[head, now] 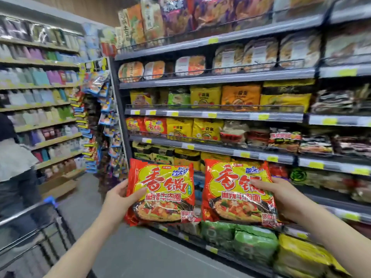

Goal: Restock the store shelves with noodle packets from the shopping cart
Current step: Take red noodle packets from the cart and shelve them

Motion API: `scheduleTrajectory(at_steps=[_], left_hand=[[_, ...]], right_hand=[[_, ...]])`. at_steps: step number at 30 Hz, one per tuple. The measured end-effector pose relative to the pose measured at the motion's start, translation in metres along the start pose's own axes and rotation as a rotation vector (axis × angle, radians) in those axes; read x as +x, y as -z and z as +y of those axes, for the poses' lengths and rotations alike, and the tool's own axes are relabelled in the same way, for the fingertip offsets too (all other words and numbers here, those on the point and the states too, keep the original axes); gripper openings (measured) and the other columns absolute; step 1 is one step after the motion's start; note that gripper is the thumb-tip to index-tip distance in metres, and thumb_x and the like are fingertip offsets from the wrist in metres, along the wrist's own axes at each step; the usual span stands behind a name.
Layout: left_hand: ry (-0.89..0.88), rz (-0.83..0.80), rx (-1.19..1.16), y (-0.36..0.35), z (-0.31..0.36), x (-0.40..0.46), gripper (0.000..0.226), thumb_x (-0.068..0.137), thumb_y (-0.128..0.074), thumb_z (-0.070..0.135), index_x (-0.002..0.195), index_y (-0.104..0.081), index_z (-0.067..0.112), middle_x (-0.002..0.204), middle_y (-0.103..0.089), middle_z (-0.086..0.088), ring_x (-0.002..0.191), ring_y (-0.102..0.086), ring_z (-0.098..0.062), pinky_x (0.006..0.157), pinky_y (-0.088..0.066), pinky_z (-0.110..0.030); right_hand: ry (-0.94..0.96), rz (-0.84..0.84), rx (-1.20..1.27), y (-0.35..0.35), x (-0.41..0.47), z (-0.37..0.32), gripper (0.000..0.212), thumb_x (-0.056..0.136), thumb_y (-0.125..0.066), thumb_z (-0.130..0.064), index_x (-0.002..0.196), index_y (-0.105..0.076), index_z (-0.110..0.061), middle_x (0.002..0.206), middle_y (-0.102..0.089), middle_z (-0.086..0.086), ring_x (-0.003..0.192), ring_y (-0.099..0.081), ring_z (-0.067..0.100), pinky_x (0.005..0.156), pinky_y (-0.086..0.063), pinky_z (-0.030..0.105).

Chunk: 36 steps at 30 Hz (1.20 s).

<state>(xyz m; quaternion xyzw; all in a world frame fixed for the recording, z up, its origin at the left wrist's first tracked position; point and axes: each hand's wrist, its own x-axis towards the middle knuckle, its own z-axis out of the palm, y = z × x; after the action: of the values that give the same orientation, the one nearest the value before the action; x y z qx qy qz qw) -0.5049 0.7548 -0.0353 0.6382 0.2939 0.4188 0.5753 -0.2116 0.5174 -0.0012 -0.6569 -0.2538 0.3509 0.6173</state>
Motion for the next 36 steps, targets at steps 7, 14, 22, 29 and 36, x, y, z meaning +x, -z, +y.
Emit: scheduleTrajectory(at_steps=[7,14,22,29,36], left_hand=[[0.020,-0.355,-0.010,-0.147,-0.016,0.028,0.079,0.055,-0.083,0.042,0.124,-0.057,0.015,0.112,-0.069,-0.002,0.101,-0.066,-0.022,0.088,-0.052,-0.044],[-0.006,-0.634,-0.063,-0.293,-0.001,-0.010,0.083,0.029,-0.085,0.063,0.100,-0.064,0.025,0.091,-0.075,0.006,0.078,-0.071,-0.013,0.057,-0.055,-0.024],[-0.007,-0.800,-0.102,-0.419,0.009,-0.066,0.061,0.044,-0.083,0.051,0.096,-0.066,0.023,0.090,-0.075,0.000,0.073,-0.071,-0.012,0.053,-0.054,-0.021],[-0.021,-0.852,-0.093,-0.504,0.009,-0.096,0.077,0.036,-0.086,0.058,0.101,-0.067,0.023,0.092,-0.075,0.002,0.080,-0.072,-0.019,0.060,-0.057,-0.029],[0.001,-0.845,-0.100,-0.567,0.003,-0.114,0.039,0.064,-0.078,0.027,0.101,-0.066,0.024,0.093,-0.075,0.002,0.085,-0.071,-0.023,0.071,-0.056,-0.040]], right_hand=[[-0.025,0.335,0.053,0.126,-0.077,0.016,0.049,0.066,-0.077,-0.027,0.108,-0.067,-0.004,0.100,-0.074,0.014,0.094,-0.069,0.033,0.097,-0.048,0.051],[-0.040,0.574,0.111,0.224,-0.163,0.038,0.047,0.067,-0.075,-0.022,0.108,-0.064,0.000,0.097,-0.074,0.018,0.087,-0.071,0.035,0.089,-0.052,0.051],[-0.049,0.696,0.133,0.319,-0.237,0.051,0.043,0.075,-0.073,-0.021,0.112,-0.062,-0.002,0.099,-0.074,0.016,0.087,-0.072,0.034,0.077,-0.057,0.042],[-0.024,0.748,0.136,0.395,-0.267,0.058,0.032,0.080,-0.070,-0.017,0.107,-0.063,-0.003,0.092,-0.075,0.015,0.075,-0.073,0.031,0.059,-0.057,0.034],[-0.020,0.776,0.130,0.456,-0.278,0.070,0.035,0.078,-0.072,-0.019,0.108,-0.064,-0.002,0.095,-0.075,0.015,0.083,-0.072,0.033,0.077,-0.055,0.042]])
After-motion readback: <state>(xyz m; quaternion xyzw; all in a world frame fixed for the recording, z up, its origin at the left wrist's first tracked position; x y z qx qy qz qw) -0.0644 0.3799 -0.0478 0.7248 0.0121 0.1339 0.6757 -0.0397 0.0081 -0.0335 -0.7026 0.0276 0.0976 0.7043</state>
